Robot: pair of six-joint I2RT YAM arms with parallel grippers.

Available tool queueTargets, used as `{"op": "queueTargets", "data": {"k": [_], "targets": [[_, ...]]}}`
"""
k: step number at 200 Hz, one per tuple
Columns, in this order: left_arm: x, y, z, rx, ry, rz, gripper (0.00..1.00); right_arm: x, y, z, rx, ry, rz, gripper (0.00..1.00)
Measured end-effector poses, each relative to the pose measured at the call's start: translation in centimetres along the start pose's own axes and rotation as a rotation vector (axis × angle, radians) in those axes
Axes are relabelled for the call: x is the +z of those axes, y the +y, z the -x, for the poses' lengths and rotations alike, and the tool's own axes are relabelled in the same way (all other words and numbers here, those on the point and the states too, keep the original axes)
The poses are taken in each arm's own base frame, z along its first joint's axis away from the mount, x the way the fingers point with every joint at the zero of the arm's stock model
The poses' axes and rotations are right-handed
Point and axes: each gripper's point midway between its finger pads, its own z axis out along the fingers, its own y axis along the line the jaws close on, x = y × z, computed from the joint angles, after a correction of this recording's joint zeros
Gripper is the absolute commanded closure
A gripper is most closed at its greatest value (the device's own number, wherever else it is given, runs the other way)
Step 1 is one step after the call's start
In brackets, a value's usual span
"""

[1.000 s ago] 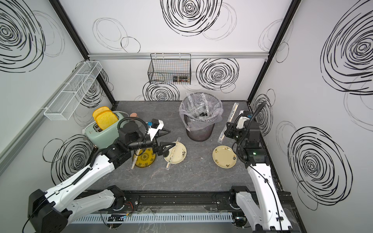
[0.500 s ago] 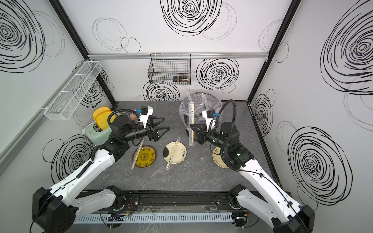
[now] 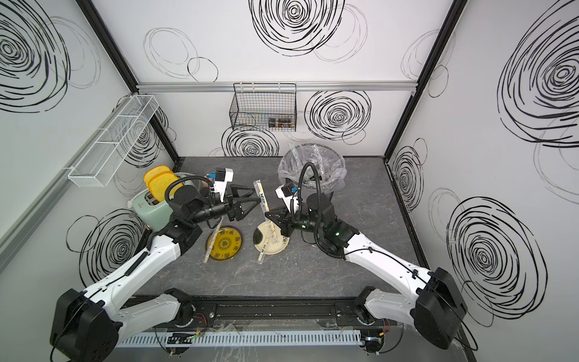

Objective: Remove the packaging of disposable chopsticks
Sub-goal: Pick up the disposable chopsticks from the plate.

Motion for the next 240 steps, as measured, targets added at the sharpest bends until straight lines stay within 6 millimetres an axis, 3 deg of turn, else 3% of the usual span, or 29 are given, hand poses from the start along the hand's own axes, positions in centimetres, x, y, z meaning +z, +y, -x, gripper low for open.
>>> {"op": "queueTargets", "data": {"k": [27,52,75,95,112,145,168,183,203,240], "targets": [[0.0,-0.3,0.2,-0.003,-0.006,-0.015,0.41,0.3,0.7,0.5,-0.009,-0.022,0.044,1.0],[0.0,-0.5,0.2,-0.01,-0.005,-0.028,0.56,0.6,1.3,0.6,-0.01,-0.026,0.086,1.0],[0.0,-0.6,0.2,-0.013,-0.006,-0.034,0.63,1.0,1.4,0.1,-0.004,-0.011,0.107,1.0],[0.0,-0.7,0.3,-0.013,-0.013,-0.044,0.78,1.2,1.4,-0.2,0.0,-0.001,0.117,1.0],[0.0,-0.9,0.4,-0.01,-0.016,-0.059,1.0,1.2,1.5,-0.2,0.002,0.001,0.119,1.0],[0.1,-1.2,0.4,-0.034,-0.015,-0.073,1.0,1.2,1.4,-0.2,-0.003,-0.001,0.116,1.0],[0.1,-1.2,0.5,-0.037,-0.016,-0.074,1.0,1.2,1.4,-0.2,0.008,0.0,0.114,0.61],[0.1,-1.1,0.5,-0.033,-0.021,-0.07,1.0,1.2,1.3,-0.2,0.018,0.004,0.117,0.48],[0.1,-1.0,0.4,-0.032,-0.022,-0.065,1.0,1.0,1.3,-0.4,0.031,0.011,0.138,0.46],[-0.1,-0.7,0.6,-0.028,-0.029,-0.058,1.0,0.3,0.3,-2.9,0.077,0.055,0.169,0.54]]}}
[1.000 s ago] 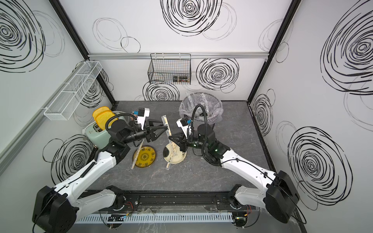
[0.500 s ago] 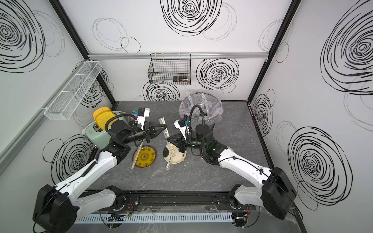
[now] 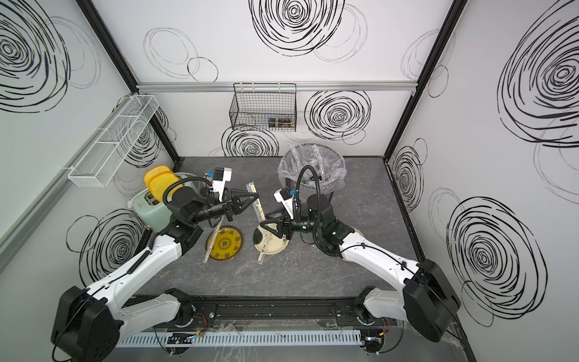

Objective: Remove the packaging of disposable chopsticks
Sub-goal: Pick up the disposable chopsticks from the plate, then remove the packet bag from the disposable chopsticks.

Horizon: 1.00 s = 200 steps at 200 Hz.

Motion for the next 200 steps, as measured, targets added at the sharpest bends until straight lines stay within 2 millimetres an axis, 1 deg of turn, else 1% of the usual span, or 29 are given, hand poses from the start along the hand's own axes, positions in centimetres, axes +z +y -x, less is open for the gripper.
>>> {"op": "queueTargets", "data": {"k": [20,48,67,97,119,123,125,127,132,140,177,200], "targets": [[-0.1,0.1,0.2,0.006,-0.006,0.003,1.0,0.1,-0.6,-1.3,0.033,0.031,0.015,0.59],[-0.2,0.0,0.3,0.007,-0.009,-0.002,1.0,0.9,-1.0,-2.6,0.055,0.069,0.049,0.62],[-0.2,-0.1,0.4,0.012,-0.013,-0.011,1.0,1.2,-1.3,-3.0,0.066,0.084,0.057,0.72],[-0.1,-0.4,0.5,0.016,-0.016,-0.029,1.0,1.3,-1.1,-2.7,0.046,0.077,0.069,0.85],[-0.1,-0.2,0.5,0.007,-0.019,-0.022,1.0,1.3,-0.7,-2.6,0.022,0.074,0.091,0.96],[-0.1,-0.1,0.6,0.002,-0.02,-0.018,0.98,1.4,-0.5,-2.6,0.011,0.073,0.098,0.98],[-0.1,0.0,0.6,0.0,-0.021,-0.015,0.94,1.4,-0.4,-2.6,0.009,0.073,0.102,0.99],[-0.1,0.1,0.6,-0.005,-0.021,-0.015,0.92,1.4,-0.4,-2.6,0.009,0.073,0.102,1.0],[-0.2,0.2,0.6,-0.01,-0.021,-0.013,0.9,1.4,-0.3,-2.5,0.009,0.072,0.106,1.0],[-0.1,0.2,0.5,-0.016,-0.021,-0.012,0.89,1.4,-0.3,-2.5,-0.002,0.071,0.107,1.0],[0.2,0.0,0.4,-0.013,-0.022,-0.013,0.9,1.4,-0.2,-2.5,-0.002,0.072,0.109,1.0],[0.7,-0.3,0.2,0.0,-0.027,-0.008,0.87,1.4,-0.2,-2.5,-0.005,0.071,0.108,1.0]]}}
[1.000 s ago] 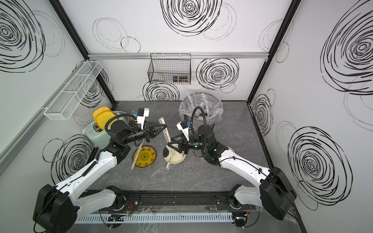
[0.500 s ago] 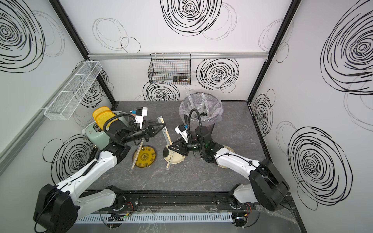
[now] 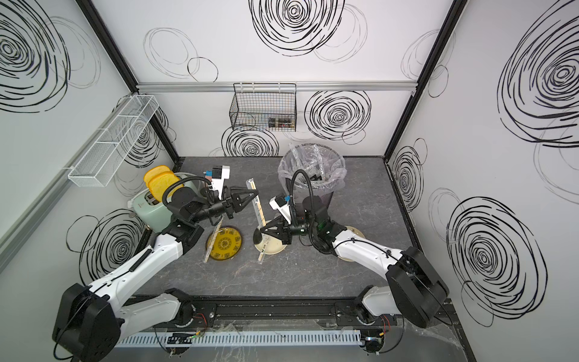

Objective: Remove the packaging of disposable chopsticks
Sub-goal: Remove the packet bag from the disposable chopsticks.

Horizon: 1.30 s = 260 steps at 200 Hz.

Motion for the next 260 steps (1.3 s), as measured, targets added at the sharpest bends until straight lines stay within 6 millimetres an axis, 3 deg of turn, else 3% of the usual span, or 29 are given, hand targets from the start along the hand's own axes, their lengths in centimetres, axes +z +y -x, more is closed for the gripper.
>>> {"op": "queueTargets", "data": {"k": [53,79,103,115,126,138,150,181,217,260], "targets": [[0.5,-0.4,-3.0,-0.033,0.033,-0.008,0.88,-0.5,0.3,0.9,-0.019,-0.026,-0.013,1.0],[0.7,-0.5,-3.0,-0.031,0.026,-0.004,0.86,-0.6,0.3,1.0,-0.018,-0.028,-0.017,1.0],[0.7,-0.7,-3.2,-0.03,0.032,-0.008,0.74,-0.8,0.2,1.2,-0.02,-0.037,-0.028,1.0],[0.7,-0.8,-3.3,-0.027,0.039,-0.009,0.62,-0.8,0.1,1.3,-0.017,-0.042,-0.037,1.0],[0.5,-0.9,-3.4,-0.025,0.049,-0.003,0.45,-0.9,-0.1,1.4,-0.018,-0.047,-0.046,1.0],[0.4,-0.8,-3.0,-0.03,0.054,0.009,0.38,-0.9,-0.3,1.6,-0.018,-0.053,-0.059,1.0],[0.3,-0.8,-2.0,-0.022,0.052,0.02,0.3,-0.9,-0.5,1.6,-0.017,-0.056,-0.069,1.0],[-0.1,-0.5,2.1,0.027,0.004,0.054,0.22,-1.0,-0.6,1.7,-0.018,-0.061,-0.08,1.0],[0.4,0.0,4.4,0.04,-0.011,0.07,0.21,-1.0,-0.3,2.0,-0.027,-0.067,-0.077,1.0],[1.4,1.5,3.6,-0.02,0.025,0.07,0.3,-1.1,0.0,2.2,-0.034,-0.073,-0.073,1.0]]}}
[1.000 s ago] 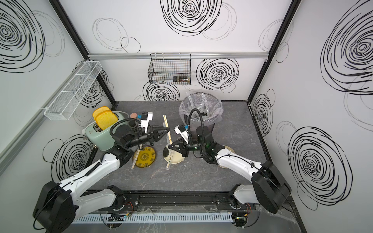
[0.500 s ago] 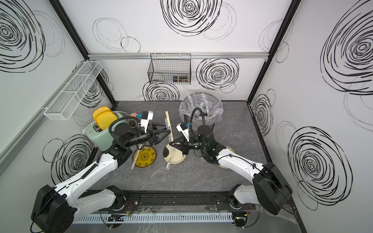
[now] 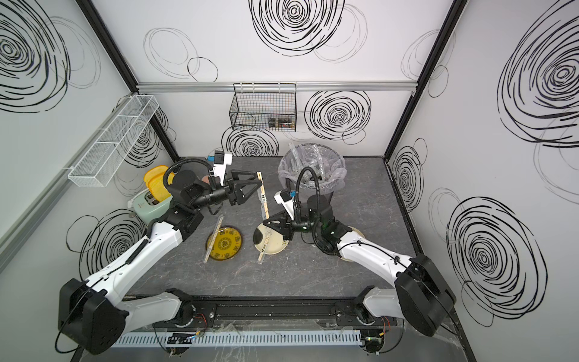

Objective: Remove the packaging of disposable chopsticks
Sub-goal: Remove the packet bag from the disposable chopsticks.

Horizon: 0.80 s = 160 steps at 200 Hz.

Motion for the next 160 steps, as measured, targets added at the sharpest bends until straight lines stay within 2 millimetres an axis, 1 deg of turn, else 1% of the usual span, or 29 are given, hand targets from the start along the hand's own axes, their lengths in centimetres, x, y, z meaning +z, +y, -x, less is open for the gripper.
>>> {"op": "queueTargets", "data": {"k": [10,28,52,76,108,132,150,160], "targets": [[0.1,0.1,-0.2,-0.011,0.007,-0.005,0.34,0.0,0.0,0.1,-0.001,-0.001,0.0,1.0],[0.3,-0.3,-0.3,-0.018,0.011,-0.022,0.46,-0.1,0.1,0.2,-0.005,-0.004,0.001,1.0],[0.4,-0.9,-0.3,-0.016,0.003,-0.046,0.56,-0.1,0.2,0.2,-0.005,-0.004,0.002,1.0],[0.5,-1.1,-0.9,-0.025,0.01,-0.065,0.63,0.0,0.3,0.1,-0.006,-0.003,0.005,1.0],[0.6,-1.0,-1.8,-0.047,0.024,-0.073,0.73,0.0,0.3,0.1,-0.006,-0.003,0.005,1.0],[0.8,-1.0,-2.2,-0.052,0.025,-0.08,0.82,0.0,0.3,0.2,-0.007,-0.004,0.005,1.0],[0.8,-1.1,-2.5,-0.057,0.026,-0.087,0.84,0.0,0.3,0.4,-0.01,-0.008,0.004,1.0],[0.8,-1.2,-2.8,-0.058,0.026,-0.092,0.84,0.0,0.3,0.5,-0.011,-0.011,0.001,1.0]]}}
